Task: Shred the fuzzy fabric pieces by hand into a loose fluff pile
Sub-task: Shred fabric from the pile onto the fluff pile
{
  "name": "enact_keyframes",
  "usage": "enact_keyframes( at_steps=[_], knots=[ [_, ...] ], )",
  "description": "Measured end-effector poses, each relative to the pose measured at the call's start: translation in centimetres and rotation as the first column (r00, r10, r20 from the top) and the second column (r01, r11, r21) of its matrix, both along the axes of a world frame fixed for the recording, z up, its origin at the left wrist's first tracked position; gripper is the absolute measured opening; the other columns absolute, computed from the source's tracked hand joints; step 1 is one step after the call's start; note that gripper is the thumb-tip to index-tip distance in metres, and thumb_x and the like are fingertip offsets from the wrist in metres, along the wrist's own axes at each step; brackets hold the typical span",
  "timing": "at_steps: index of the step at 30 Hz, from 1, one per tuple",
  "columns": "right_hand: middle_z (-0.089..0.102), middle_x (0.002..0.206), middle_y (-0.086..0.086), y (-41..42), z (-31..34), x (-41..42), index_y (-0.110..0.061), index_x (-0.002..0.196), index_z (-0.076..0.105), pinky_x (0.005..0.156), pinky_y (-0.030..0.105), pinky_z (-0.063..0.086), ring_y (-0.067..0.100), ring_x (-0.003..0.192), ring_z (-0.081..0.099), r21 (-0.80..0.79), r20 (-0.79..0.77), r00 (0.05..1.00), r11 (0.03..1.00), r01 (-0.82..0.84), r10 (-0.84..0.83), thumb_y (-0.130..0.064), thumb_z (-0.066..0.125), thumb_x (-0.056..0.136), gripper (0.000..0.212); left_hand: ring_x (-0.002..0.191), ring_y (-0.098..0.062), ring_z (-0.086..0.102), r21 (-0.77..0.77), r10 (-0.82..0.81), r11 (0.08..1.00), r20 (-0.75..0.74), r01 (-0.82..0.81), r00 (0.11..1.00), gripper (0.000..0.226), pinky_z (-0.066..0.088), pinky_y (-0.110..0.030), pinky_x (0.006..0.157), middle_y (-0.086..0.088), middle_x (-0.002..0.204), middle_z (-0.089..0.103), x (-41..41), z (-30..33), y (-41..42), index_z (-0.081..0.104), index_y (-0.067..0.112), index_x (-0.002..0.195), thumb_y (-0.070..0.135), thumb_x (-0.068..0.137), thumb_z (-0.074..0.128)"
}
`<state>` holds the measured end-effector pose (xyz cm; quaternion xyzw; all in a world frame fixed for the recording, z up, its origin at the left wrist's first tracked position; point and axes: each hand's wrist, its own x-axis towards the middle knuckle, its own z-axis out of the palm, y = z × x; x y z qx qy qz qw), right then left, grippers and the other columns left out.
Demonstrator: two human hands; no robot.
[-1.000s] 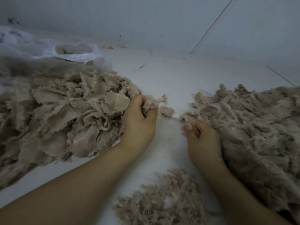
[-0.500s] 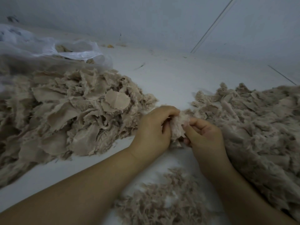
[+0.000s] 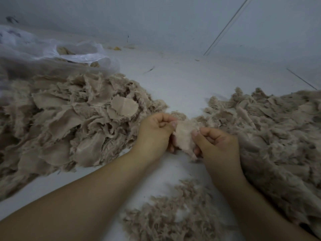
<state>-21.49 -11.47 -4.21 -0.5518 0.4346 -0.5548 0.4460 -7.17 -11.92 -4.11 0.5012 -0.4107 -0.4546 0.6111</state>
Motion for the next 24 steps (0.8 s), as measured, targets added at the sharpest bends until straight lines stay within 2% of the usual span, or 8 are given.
enact_keyframes(
  at_steps=[3, 5, 8, 10, 16, 20, 21, 24],
  knots=[
    [0.056, 0.044, 0.001, 0.1, 0.0, 0.0, -0.022, 0.061, 0.073, 0.042, 0.019, 0.045, 0.007, 0.04, 0.049, 0.021, 0.026, 1.0, 1.0, 0.007, -0.007, -0.007, 0.067, 0.091, 0.034, 0.044, -0.024, 0.052, 0.061, -0.051, 0.997, -0.082, 0.056, 0.995, 0.026, 0.044, -0.028, 0.038, -0.014, 0.065, 0.06, -0.1, 0.1, 0.2, 0.062, 0.006, 0.079, 0.025, 0.096, 0.059],
    [0.056, 0.044, 0.001, 0.2, 0.1, -0.1, -0.024, 0.063, 0.075, 0.042, 0.02, 0.046, 0.007, 0.04, 0.05, -0.007, 0.011, 1.0, 1.0, -0.011, 0.011, -0.007, 0.068, 0.09, 0.032, 0.042, -0.025, 0.054, 0.076, -0.182, 0.98, -0.011, 0.183, 0.983, 0.039, 0.041, -0.024, 0.037, -0.016, 0.062, 0.063, -0.1, 0.0, 0.4, 0.062, 0.001, 0.083, 0.039, 0.088, 0.068],
    [0.054, 0.043, -0.001, 0.0, 0.0, -0.2, -0.019, 0.06, 0.07, 0.043, 0.018, 0.042, 0.007, 0.039, 0.046, -0.043, -0.015, 1.0, 0.999, 0.017, -0.017, -0.007, 0.067, 0.09, 0.033, 0.033, -0.016, 0.051, 0.075, -0.208, 0.976, 0.026, 0.205, 0.978, 0.022, 0.036, -0.019, 0.032, -0.01, 0.048, 0.059, -0.2, 0.0, 0.4, 0.061, 0.006, 0.073, 0.016, 0.093, 0.064],
    [0.054, 0.044, -0.002, -0.2, -0.2, -0.3, -0.019, 0.06, 0.068, 0.043, 0.016, 0.04, 0.006, 0.039, 0.045, -0.039, -0.013, 0.999, 0.998, 0.049, -0.05, -0.007, 0.067, 0.091, 0.033, 0.032, -0.014, 0.049, 0.056, -0.158, 0.986, -0.035, 0.16, 0.987, 0.027, 0.034, -0.018, 0.031, -0.009, 0.046, 0.056, 0.1, -0.2, 0.2, 0.062, 0.011, 0.069, 0.008, 0.095, 0.058],
    [0.058, 0.047, 0.0, -0.3, -0.5, -0.3, -0.006, 0.067, 0.068, 0.045, 0.022, 0.044, 0.007, 0.042, 0.053, -0.041, -0.111, 0.993, 0.999, -0.032, 0.028, -0.015, 0.069, 0.09, 0.025, 0.033, -0.014, 0.049, -0.009, -0.194, 0.981, 0.039, 0.195, 0.98, 0.02, 0.035, -0.019, 0.032, -0.009, 0.05, 0.059, 0.0, -0.3, 0.3, 0.065, 0.009, 0.079, 0.017, 0.096, 0.06],
    [0.053, 0.049, 0.009, -0.6, -0.8, -0.5, 0.009, 0.066, 0.058, 0.044, 0.025, 0.043, 0.01, 0.043, 0.051, -0.024, -0.045, 0.998, 0.999, 0.034, -0.035, -0.02, 0.07, 0.09, 0.039, 0.033, -0.019, 0.046, 0.051, -0.292, 0.956, 0.129, 0.288, 0.948, 0.049, 0.03, -0.021, 0.035, -0.01, 0.049, 0.059, 0.2, 0.2, 0.5, 0.063, -0.003, 0.083, 0.045, 0.08, 0.07],
    [0.053, 0.048, 0.007, -0.6, -0.7, -0.5, 0.007, 0.064, 0.058, 0.044, 0.023, 0.044, 0.008, 0.042, 0.052, -0.003, -0.005, 0.998, 0.998, 0.056, -0.056, -0.019, 0.07, 0.09, 0.038, 0.032, -0.017, 0.045, 0.097, -0.349, 0.937, 0.184, 0.337, 0.919, 0.051, 0.029, -0.02, 0.035, -0.01, 0.054, 0.062, 0.3, 0.4, 0.5, 0.063, -0.007, 0.087, 0.042, 0.079, 0.074],
    [0.057, 0.047, 0.004, -0.7, -0.7, -0.6, 0.003, 0.062, 0.063, 0.046, 0.023, 0.045, 0.009, 0.042, 0.051, 0.044, 0.055, 0.994, 0.995, 0.088, -0.091, -0.018, 0.07, 0.09, 0.035, 0.03, -0.011, 0.044, 0.225, -0.52, 0.851, 0.242, 0.474, 0.819, 0.026, 0.026, -0.015, 0.033, -0.008, 0.056, 0.064, 0.8, 1.0, 0.7, 0.066, -0.006, 0.082, 0.018, 0.084, 0.075]
  ],
)
